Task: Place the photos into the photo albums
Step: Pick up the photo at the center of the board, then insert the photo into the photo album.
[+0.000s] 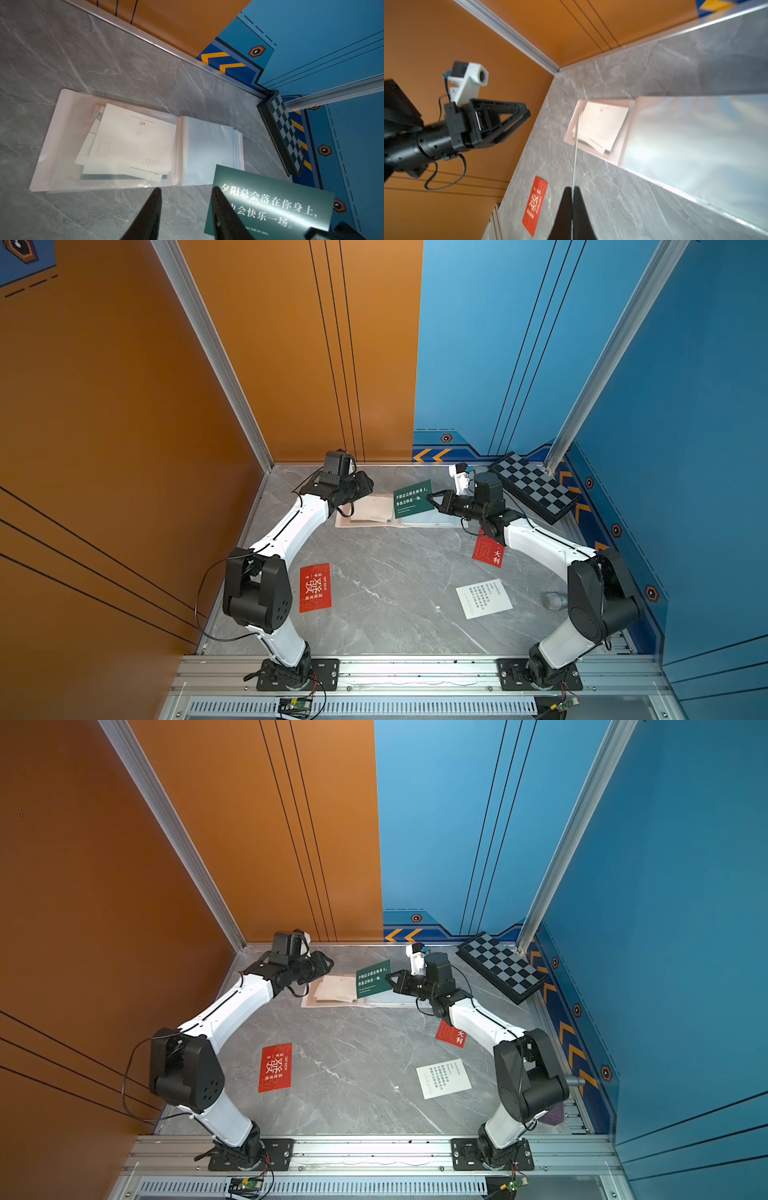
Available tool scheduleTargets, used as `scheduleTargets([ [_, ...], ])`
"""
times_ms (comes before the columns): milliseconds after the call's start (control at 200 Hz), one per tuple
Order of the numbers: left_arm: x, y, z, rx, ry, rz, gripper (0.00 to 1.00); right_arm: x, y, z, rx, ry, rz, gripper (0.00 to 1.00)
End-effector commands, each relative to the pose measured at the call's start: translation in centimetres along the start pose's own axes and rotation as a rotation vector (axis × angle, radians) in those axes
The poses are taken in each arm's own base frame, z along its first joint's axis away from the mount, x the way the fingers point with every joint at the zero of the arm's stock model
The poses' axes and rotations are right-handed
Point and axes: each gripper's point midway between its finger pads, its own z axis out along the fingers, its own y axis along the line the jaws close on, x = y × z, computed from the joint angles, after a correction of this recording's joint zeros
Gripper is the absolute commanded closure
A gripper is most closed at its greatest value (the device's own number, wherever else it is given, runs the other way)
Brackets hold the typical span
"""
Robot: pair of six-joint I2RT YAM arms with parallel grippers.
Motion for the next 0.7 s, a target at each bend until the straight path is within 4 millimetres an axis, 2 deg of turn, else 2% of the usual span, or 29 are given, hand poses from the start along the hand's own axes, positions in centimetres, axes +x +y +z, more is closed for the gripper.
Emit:
scheduleTargets([
  [0, -1.4, -0.7, 1.0, 0.035, -0.033, -0.052, 0.58, -2.8, -0.8, 0.2, 0.060, -0.023, 0.043, 1.00],
  [140, -1.9, -1.4, 2.2, 0.080, -0.066, -0.096, 0.58, -6.5, -1.3, 0.9, 0.099, -0.050, 0.082, 1.00],
  [280, -0.3, -1.0, 3.5, 0.098, -0.053, -0.108, 0.58, -7.6, -3.0, 2.2, 0.133, -0.107, 0.159, 1.00],
  [375, 0.6, -0.2, 4.2, 0.088, -0.028, -0.102, 0.58, -6.4, -4.0, 3.3, 0.124, -0.133, 0.196, 1.00],
  [505, 1.1, 1.5, 4.4, 0.071, -0.003, -0.115, 0.58, -3.2, -5.2, 4.5, 0.138, -0.078, 0.173, 1.00],
  [561, 1.2, 2.2, 4.4, 0.062, 0.000, -0.121, 0.58, -2.1, -6.5, 4.6, 0.178, -0.045, 0.160, 1.00],
  [696, 1.9, 3.4, 5.0, 0.045, 0.024, -0.140, 0.58, -1.4, -8.6, 4.5, 0.204, 0.000, 0.183, 1.00],
])
